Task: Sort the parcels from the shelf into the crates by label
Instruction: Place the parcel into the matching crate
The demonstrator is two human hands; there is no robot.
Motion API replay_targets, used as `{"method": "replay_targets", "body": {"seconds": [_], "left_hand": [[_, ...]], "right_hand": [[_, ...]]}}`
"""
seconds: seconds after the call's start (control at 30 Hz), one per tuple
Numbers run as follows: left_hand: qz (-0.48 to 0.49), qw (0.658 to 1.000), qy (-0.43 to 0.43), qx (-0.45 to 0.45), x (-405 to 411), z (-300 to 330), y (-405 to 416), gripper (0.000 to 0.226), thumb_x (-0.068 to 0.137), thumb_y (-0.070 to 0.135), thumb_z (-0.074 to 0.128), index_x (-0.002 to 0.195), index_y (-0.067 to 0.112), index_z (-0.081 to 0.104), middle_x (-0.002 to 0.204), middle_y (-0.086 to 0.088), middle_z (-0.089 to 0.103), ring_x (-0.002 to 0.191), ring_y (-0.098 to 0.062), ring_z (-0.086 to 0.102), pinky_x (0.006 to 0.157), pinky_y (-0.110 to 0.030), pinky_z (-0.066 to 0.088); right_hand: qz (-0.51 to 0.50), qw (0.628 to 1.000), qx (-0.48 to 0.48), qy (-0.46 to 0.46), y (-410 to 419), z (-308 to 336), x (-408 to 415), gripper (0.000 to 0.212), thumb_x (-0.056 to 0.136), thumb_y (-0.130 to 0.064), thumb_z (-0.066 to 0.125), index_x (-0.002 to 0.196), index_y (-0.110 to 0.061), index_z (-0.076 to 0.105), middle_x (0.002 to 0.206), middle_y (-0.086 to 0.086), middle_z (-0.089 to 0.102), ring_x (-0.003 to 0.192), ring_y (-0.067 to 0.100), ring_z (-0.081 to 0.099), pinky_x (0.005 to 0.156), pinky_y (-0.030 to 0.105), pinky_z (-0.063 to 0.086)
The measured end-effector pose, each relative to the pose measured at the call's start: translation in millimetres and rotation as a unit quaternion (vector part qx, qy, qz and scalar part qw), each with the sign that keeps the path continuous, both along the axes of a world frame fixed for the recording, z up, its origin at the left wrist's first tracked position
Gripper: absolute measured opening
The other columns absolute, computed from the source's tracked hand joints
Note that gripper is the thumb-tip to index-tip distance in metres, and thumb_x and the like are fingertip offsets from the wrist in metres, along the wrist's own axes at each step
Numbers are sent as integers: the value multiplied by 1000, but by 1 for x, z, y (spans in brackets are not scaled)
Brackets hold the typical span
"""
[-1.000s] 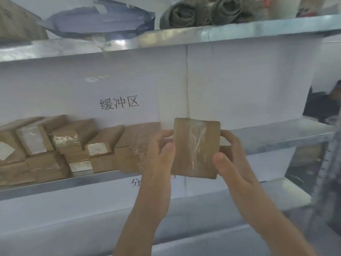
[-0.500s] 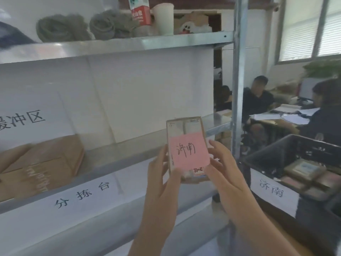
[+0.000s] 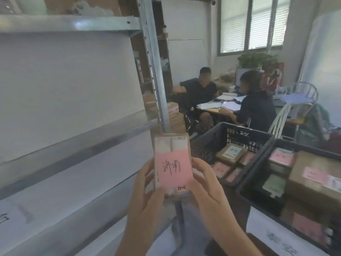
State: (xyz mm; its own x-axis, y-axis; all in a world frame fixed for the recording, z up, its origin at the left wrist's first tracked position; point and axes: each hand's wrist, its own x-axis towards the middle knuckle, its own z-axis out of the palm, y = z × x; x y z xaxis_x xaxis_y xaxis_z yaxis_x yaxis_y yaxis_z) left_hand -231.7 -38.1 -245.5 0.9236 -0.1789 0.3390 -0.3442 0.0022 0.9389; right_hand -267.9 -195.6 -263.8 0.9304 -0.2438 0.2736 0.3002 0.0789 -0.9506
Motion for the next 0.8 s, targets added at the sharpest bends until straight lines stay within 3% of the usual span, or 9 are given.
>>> {"method": "replay_targets", "body": {"seconds": [0.17, 0.23, 0.3, 0.4, 0.5, 0.6, 0.67, 0.73, 0.8], "left_hand": [[-25, 998, -6, 51, 30, -29, -26, 66, 84, 32, 68, 145, 46, 47, 137, 24, 61, 130, 1, 55, 92, -30, 60], [-39, 996, -23, 80, 50, -39, -33, 64, 89, 25, 76, 141, 49, 48, 134, 28, 60, 129, 5, 54, 90, -18, 56], [-55, 992, -38, 109, 73, -45, -39, 67, 90, 12, 78, 138, 49, 49, 132, 31, 58, 129, 9, 51, 89, -8, 51], [-89, 986, -50, 131, 113, -51, -47, 66, 89, 15, 79, 140, 45, 50, 134, 28, 55, 131, 8, 49, 94, -12, 53], [-128, 982, -53, 127, 155, -52, -55, 61, 88, 26, 77, 140, 46, 51, 134, 27, 55, 130, 6, 51, 91, -14, 55], [-167, 978, -29, 120, 190, -54, -66, 61, 93, 15, 74, 138, 48, 50, 134, 23, 56, 130, -1, 53, 89, -17, 58], [-191, 974, -29, 120, 208, -54, -75, 59, 95, 14, 72, 139, 48, 50, 134, 21, 56, 129, -3, 55, 86, -18, 59], [-230, 966, -21, 117, 221, -53, -85, 51, 98, 19, 66, 138, 48, 53, 133, 23, 56, 127, -3, 57, 88, -23, 59], [-258, 958, -17, 124, 233, -55, -99, 48, 98, 20, 61, 138, 45, 54, 134, 24, 57, 127, -5, 58, 95, -31, 59]], "right_hand": [[-49, 998, 16, 30, -22, -29, 21, 47, 111, -14, 47, 145, -46, 49, 135, -8, 69, 126, 17, 65, 101, 52, 58], [-66, 997, 18, 39, -26, -36, 34, 54, 111, -8, 45, 150, -45, 45, 132, -9, 70, 124, 17, 67, 99, 52, 59], [-101, 994, 2, 44, -28, -40, 48, 67, 111, -5, 43, 156, -52, 33, 130, -16, 70, 122, 15, 68, 97, 49, 59], [-156, 986, -24, 61, -32, -45, 73, 75, 110, -1, 40, 152, -64, 31, 126, -26, 68, 113, 11, 70, 84, 37, 63], [-183, 978, -39, 94, -37, -44, 104, 70, 111, -4, 40, 140, -67, 48, 125, -22, 68, 107, 29, 70, 82, 57, 63], [-216, 971, -44, 90, -47, -41, 128, 61, 111, -5, 40, 141, -57, 53, 117, -23, 70, 104, 38, 68, 78, 67, 59], [-231, 968, -53, 82, -52, -35, 138, 47, 110, -14, 46, 139, -51, 53, 113, -16, 71, 100, 41, 68, 75, 66, 60], [-248, 963, -69, 84, -60, -33, 147, 33, 104, -30, 59, 131, -47, 51, 111, -6, 71, 95, 28, 74, 73, 51, 65], [-273, 951, -93, 110, -70, -33, 158, 44, 88, -51, 73, 124, -47, 47, 110, -2, 70, 93, 22, 76, 73, 44, 66]]}}
